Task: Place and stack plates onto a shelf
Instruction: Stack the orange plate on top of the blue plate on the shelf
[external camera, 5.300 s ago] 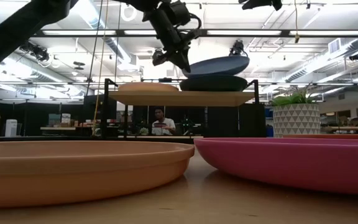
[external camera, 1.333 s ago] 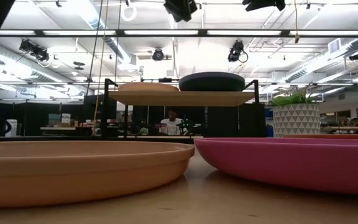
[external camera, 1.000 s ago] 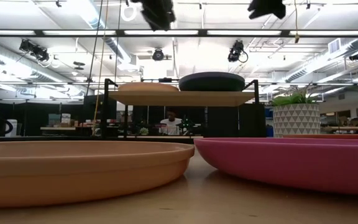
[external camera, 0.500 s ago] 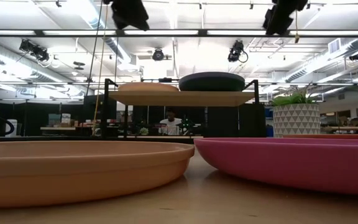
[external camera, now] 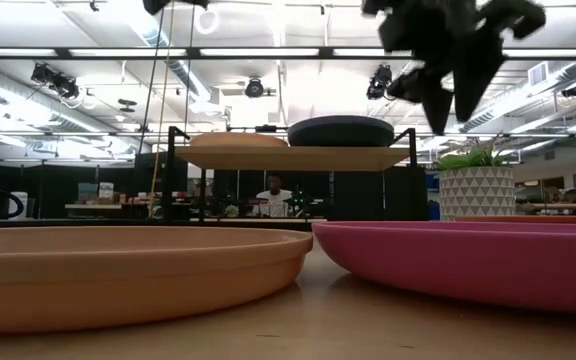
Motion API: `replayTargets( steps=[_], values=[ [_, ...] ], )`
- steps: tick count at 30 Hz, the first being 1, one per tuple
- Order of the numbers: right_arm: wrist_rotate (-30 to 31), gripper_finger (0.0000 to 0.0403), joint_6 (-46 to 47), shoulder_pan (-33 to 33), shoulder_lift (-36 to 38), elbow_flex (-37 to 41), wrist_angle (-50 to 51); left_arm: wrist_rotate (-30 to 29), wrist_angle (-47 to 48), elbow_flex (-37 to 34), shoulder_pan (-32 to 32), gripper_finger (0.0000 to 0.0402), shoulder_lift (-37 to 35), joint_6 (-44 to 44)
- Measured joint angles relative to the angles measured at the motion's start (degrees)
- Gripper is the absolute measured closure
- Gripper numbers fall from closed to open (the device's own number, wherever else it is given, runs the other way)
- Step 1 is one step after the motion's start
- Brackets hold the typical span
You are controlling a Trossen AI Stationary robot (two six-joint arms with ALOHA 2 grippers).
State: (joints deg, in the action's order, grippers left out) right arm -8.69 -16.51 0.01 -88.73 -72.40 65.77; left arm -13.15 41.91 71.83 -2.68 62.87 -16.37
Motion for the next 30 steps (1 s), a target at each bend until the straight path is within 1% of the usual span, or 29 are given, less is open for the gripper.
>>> replayTargets(
  steps=[5, 8, 10, 13, 17, 23, 26, 30],
  values=[
    [1.83, 0.0195, -3.94, 0.04, -5.94, 0.0, 1.06, 0.01, 0.54, 0.0, 0.0, 0.026, -3.38, -0.76],
    [2.28, 0.0188, -5.92, 0.02, -9.09, 0.0, 1.53, -0.2, 0.83, 0.01, 0.0, 0.026, -4.35, -0.75],
    [3.25, 0.0187, -7.4, 0.04, -11.13, 0.0, 1.99, -0.2, 1.05, 0.0, 0.0, 0.026, -4.82, -0.73],
    [6.4, 0.019, -8.45, 0.04, -14.12, 0.0, 1.92, -0.2, 0.98, 0.02, 0.0, 0.026, -4.87, -0.71],
    [6.21, 0.0198, -10.68, -0.04, -17.46, 0.0, 2.02, -0.19, 1.62, 0.02, -0.13, 0.026, -4.84, -0.62],
    [6.21, 0.0223, -11.14, -0.07, -20.91, 0.0, 1.86, -0.15, 1.79, 0.02, -0.15, 0.026, -5.03, -1.02],
    [6.16, 0.0249, -11.15, -0.02, -21.18, -0.04, 0.55, -0.17, 1.79, 0.02, -0.13, 0.026, -5.24, -1.03],
    [6.0, 0.0297, -11.15, -0.03, -21.42, -0.02, -0.19, -0.15, 1.93, 0.02, -0.15, 0.026, -5.31, -1.02]
  ],
)
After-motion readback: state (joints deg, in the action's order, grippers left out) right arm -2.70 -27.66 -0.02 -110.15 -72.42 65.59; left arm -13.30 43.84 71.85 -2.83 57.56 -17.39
